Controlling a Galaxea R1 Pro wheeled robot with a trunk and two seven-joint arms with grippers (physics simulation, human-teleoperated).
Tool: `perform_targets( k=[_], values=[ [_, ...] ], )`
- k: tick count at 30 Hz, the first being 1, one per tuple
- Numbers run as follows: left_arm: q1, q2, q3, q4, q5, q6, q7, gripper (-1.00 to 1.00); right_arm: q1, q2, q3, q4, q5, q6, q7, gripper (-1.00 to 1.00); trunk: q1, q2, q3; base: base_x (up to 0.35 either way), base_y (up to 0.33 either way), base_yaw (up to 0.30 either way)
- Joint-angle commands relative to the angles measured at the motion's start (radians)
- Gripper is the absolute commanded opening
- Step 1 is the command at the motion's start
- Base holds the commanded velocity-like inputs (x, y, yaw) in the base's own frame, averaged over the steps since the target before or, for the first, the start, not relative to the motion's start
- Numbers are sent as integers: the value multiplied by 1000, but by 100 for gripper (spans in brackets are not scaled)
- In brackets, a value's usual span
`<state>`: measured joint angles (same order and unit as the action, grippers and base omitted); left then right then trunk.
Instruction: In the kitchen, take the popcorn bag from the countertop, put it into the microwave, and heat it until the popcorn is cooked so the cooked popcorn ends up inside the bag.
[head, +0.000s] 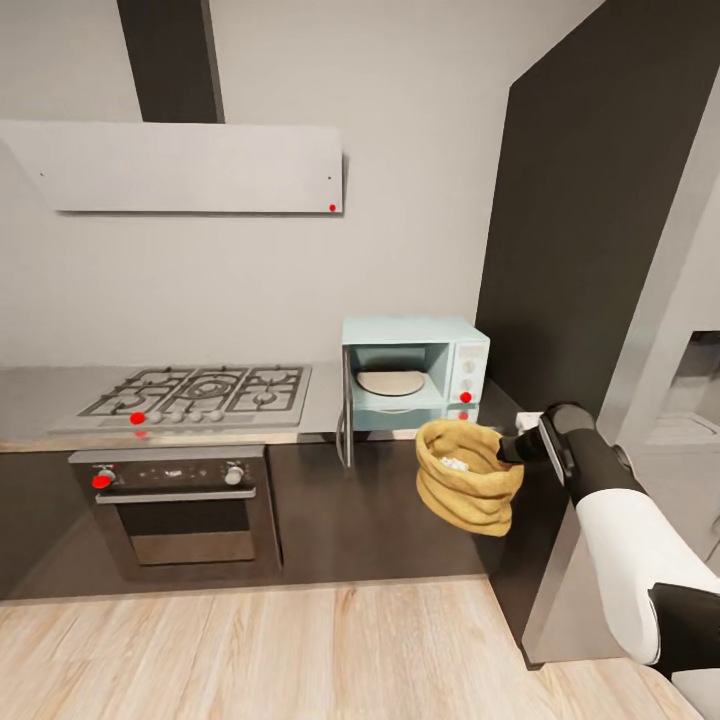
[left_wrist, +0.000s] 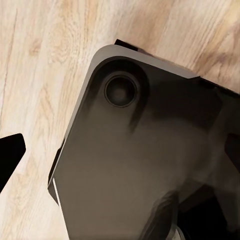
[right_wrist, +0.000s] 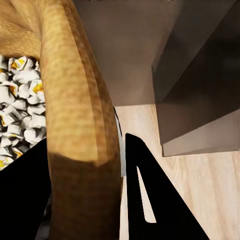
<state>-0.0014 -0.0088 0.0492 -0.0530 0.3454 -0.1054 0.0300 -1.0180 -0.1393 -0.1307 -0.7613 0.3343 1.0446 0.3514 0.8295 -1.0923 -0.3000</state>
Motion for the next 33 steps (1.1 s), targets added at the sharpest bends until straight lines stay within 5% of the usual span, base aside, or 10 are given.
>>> perform_targets(
  k=[1, 5, 11, 18, 25, 33],
  values=[
    [0, 0, 4, -1, 0, -2, 2, 100, -1, 1, -1, -3, 11, 3, 9, -100, 0, -1, -1, 0, 0, 0],
    [0, 0, 3, -1, 0, -2, 2, 100, -1, 6, 5, -5, 15, 3, 3, -100, 0, -1, -1, 0, 0, 0],
    [0, 0, 3, -1, 0, -2, 2, 100, 1, 72, 30, -1, 15, 3, -15, -100, 0, -1, -1, 0, 0, 0],
    [0, 0, 3, -1, -1, -2, 3, 100, -36, 73, 31, 16, 12, 3, -18, -100, 0, -1, -1, 0, 0, 0],
    [0, 0, 4, -1, -1, -2, 2, 100, -177, 70, 31, 193, 10, 3, -43, -100, 0, -1, -1, 0, 0, 0],
    [0, 0, 4, -1, -2, -2, 2, 100, -210, 77, 32, 197, 17, 3, -43, -100, 0, -1, -1, 0, 0, 0]
  ],
)
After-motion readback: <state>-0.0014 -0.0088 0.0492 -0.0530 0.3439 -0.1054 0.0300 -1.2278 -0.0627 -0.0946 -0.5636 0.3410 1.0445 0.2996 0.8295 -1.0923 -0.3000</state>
